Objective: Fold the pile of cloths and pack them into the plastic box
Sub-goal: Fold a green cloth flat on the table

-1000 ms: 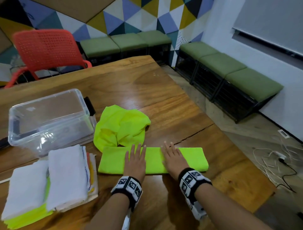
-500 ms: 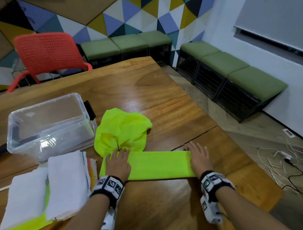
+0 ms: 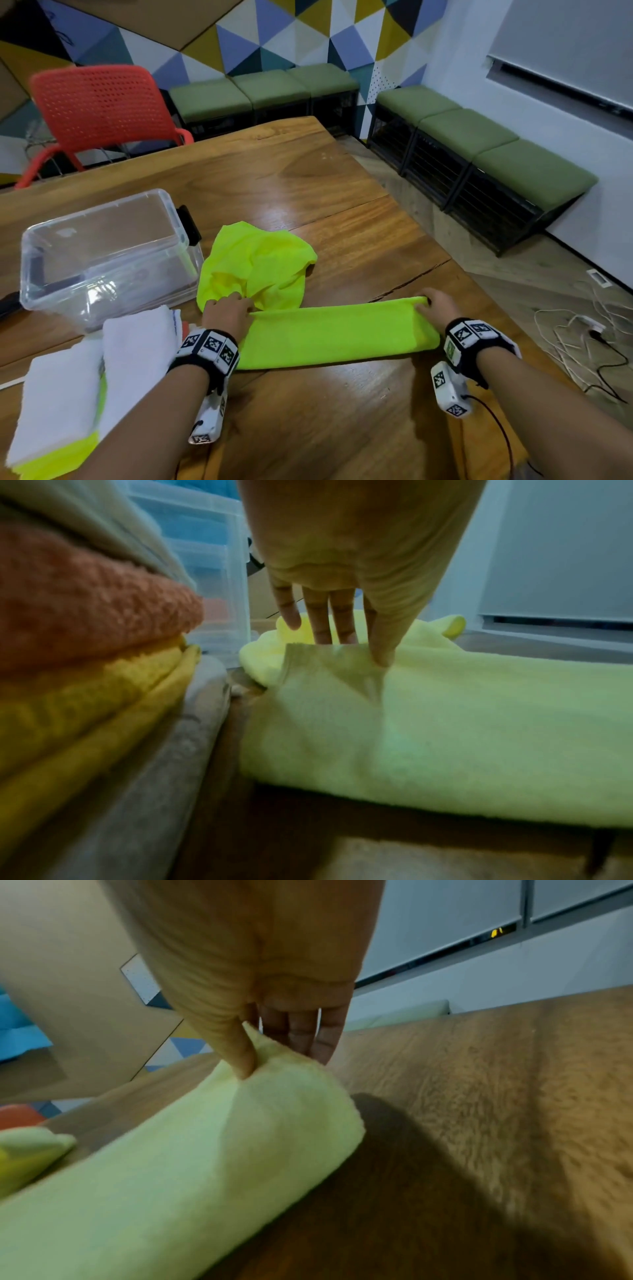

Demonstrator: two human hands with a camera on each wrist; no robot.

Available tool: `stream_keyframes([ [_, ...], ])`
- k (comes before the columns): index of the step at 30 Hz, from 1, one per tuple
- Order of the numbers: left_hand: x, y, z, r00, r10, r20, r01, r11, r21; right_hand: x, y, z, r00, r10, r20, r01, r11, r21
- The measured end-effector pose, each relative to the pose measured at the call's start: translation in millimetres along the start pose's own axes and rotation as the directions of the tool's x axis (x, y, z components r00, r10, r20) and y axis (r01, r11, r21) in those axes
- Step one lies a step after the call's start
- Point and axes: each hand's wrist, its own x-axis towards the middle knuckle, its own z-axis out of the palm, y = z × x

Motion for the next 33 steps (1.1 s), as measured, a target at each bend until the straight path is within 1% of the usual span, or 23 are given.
stream_keyframes([
  [2,-3.7,-0.4,0.4,0.999,-0.045,-0.005,0.045,0.998,-0.045,0.9,-0.1,1.4,1.000,0.011,-0.004,-0.011,0.998,-0.055],
  [4,-6.1,0.8,1.5,0.997,-0.076,-0.022,0.075,0.996,-0.050,1.6,-0.9,2.7,0.999,-0.022,-0.028,0.018,0.991,-0.135],
  [6,-6.6,1.5,3.8,0.995,-0.099,-0.029,0.098,0.995,-0.022,2.5,-2.6,2.7,0.986,-0.091,-0.141,0.060,0.976,-0.209],
  [8,-5.5,1.4,7.0,0.994,-0.111,-0.012,0.110,0.994,-0.006,3.7,-4.6,1.5,0.965,-0.118,-0.236,0.076,0.981,-0.179],
  [10,-3.7,-0.2,10.1,0.994,-0.113,0.004,0.113,0.994,0.014,3.6,-6.7,2.6,0.974,-0.074,-0.214,0.045,0.989,-0.139],
  [12,-4.1,0.1,12.5,0.993,-0.118,-0.004,0.118,0.992,0.040,2.5,-7.5,5.8,0.990,-0.013,-0.138,-0.010,0.986,-0.164],
  [13,-4.8,1.7,13.8,0.992,-0.127,-0.024,0.128,0.991,0.044,0.2,-7.9,7.1,0.992,0.002,-0.126,-0.027,0.980,-0.198],
  [15,-7.3,8.0,15.0,0.978,-0.156,-0.137,0.157,0.988,-0.006,-3.0,-11.7,8.1,0.981,-0.031,-0.190,-0.021,0.963,-0.268],
  [16,-9.7,13.5,14.8,0.964,-0.161,-0.212,0.146,0.986,-0.086,-5.3,-17.4,9.9,0.972,-0.071,-0.222,0.013,0.968,-0.252],
  [17,-13.1,20.7,15.3,0.958,-0.131,-0.257,0.096,0.985,-0.143,-9.9,-26.3,13.4,0.967,-0.120,-0.226,0.067,0.971,-0.228],
  [18,-16.3,28.7,19.3,0.956,-0.082,-0.281,0.038,0.987,-0.159,-15.5,-36.9,19.7,0.965,-0.185,-0.186,0.142,0.964,-0.224],
  [19,-19.9,38.9,25.0,0.965,-0.022,-0.260,-0.022,0.986,-0.166,-22.7,-49.1,28.4,0.960,-0.259,-0.106,0.226,0.942,-0.247],
  [21,-29.2,62.8,36.2,0.968,0.120,-0.220,-0.157,0.975,-0.160,-38.7,-73.9,51.2,0.912,-0.397,0.101,0.408,0.860,-0.306],
  [22,-33.1,73.7,41.7,0.951,0.203,-0.231,-0.239,0.961,-0.139,-48.4,-85.1,64.6,0.876,-0.438,0.201,0.481,0.814,-0.325],
  [23,-35.6,82.4,48.6,0.944,0.265,-0.197,-0.294,0.947,-0.131,-56.0,-92.3,77.6,0.853,-0.457,0.252,0.519,0.798,-0.306],
  [24,-37.1,88.0,55.8,0.948,0.292,-0.124,-0.306,0.945,-0.116,-58.4,-94.5,88.0,0.844,-0.452,0.289,0.530,0.785,-0.321],
  [25,-38.2,90.4,62.7,0.958,0.282,-0.046,-0.285,0.953,-0.103,-58.9,-96.0,96.5,0.869,-0.411,0.275,0.491,0.785,-0.377],
  [26,-38.3,90.0,69.4,0.967,0.254,-0.007,-0.253,0.962,-0.098,-55.5,-93.7,109.2,0.895,-0.366,0.257,0.440,0.820,-0.365],
  [27,-38.0,87.3,74.2,0.974,0.226,0.001,-0.225,0.970,-0.097,-55.2,-92.1,115.2,0.901,-0.360,0.242,0.427,0.833,-0.351],
  [29,-34.3,78.0,87.4,0.983,0.179,0.031,-0.175,0.979,-0.108,-55.4,-83.1,113.0,0.911,-0.320,0.262,0.399,0.846,-0.355],
  [31,-38.3,68.4,81.6,0.990,0.109,0.091,-0.094,0.984,-0.153,-50.2,-70.8,99.6,0.898,-0.354,0.261,0.431,0.823,-0.371],
  [32,-39.9,62.8,75.9,0.996,0.056,0.074,-0.043,0.984,-0.173,-47.1,-60.5,97.2,0.886,-0.365,0.286,0.453,0.816,-0.359],
  [33,-39.9,56.1,75.9,0.999,-0.003,0.036,0.010,0.978,-0.207,-44.9,-51.2,91.7,0.895,-0.350,0.277,0.431,0.839,-0.331],
])
